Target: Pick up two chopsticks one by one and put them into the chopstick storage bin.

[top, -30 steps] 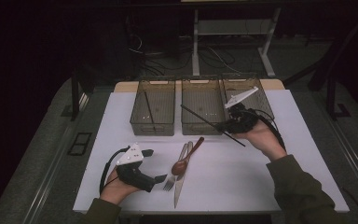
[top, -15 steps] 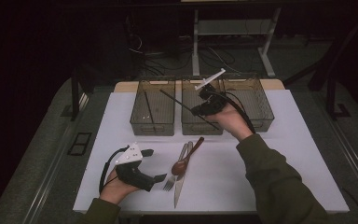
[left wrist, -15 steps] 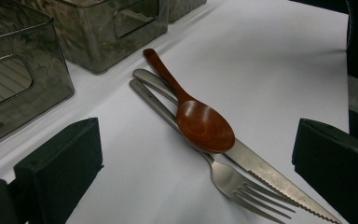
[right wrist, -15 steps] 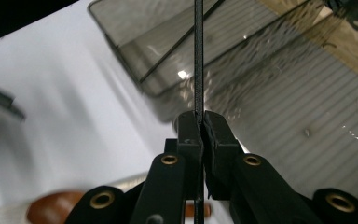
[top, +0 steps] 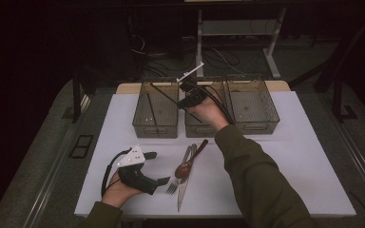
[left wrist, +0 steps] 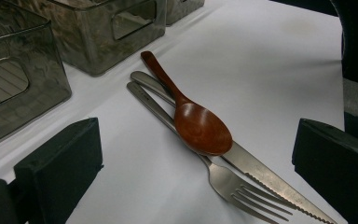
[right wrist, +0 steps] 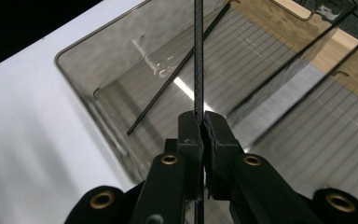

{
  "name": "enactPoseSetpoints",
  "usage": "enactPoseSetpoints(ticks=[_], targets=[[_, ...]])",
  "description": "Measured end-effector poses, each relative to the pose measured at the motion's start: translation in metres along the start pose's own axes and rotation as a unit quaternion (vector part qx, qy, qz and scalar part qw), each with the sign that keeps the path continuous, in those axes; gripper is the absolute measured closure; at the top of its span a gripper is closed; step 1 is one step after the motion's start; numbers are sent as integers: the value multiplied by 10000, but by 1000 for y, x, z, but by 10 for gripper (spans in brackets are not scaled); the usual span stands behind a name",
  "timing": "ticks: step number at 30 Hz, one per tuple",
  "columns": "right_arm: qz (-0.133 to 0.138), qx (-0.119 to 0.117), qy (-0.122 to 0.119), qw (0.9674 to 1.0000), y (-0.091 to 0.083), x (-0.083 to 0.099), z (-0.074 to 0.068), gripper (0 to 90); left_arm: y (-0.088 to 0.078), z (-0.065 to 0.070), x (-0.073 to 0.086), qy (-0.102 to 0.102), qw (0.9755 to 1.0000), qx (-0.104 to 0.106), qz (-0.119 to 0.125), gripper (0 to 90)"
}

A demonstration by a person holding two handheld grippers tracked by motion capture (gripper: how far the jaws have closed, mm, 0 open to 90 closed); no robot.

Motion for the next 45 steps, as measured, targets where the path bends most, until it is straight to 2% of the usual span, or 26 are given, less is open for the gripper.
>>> enactPoseSetpoints(ticks=[9,18,22,26,31,34,39,45], targets=[[-40,205,291,9994,28,-21,-2,851,-1,0,-1,8,10000,-4,54,7],[-161,300,579,9977,58,-37,-7,850,-2,-1,-2,-37,9999,13,108,7],[-223,383,770,9960,71,-40,-6,850,-2,-1,-2,-45,9999,27,130,7],[-276,470,854,9949,81,-40,-7,849,-2,-1,-2,-40,9999,42,127,7],[-353,442,900,9943,88,-37,-6,839,-2,-1,-2,-42,9999,54,125,7],[-317,410,883,9947,87,-37,-7,727,-2,-1,-2,-44,9999,54,128,7],[-179,306,683,9970,80,-40,-10,566,-2,-1,-2,-41,9999,51,121,7],[74,80,431,9990,65,-37,-11,488,-2,-1,-1,-26,9999,44,93,7]])
Point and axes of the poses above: each handheld gripper's, and its own axes: y roughly forward along the jaws, x roughly out of its underside, z roughly to its right, the point moved 6 cm from there along y, roughly forward along the jaws, and after that the axes turned 7 degrees about y, right-handed, at the moved point
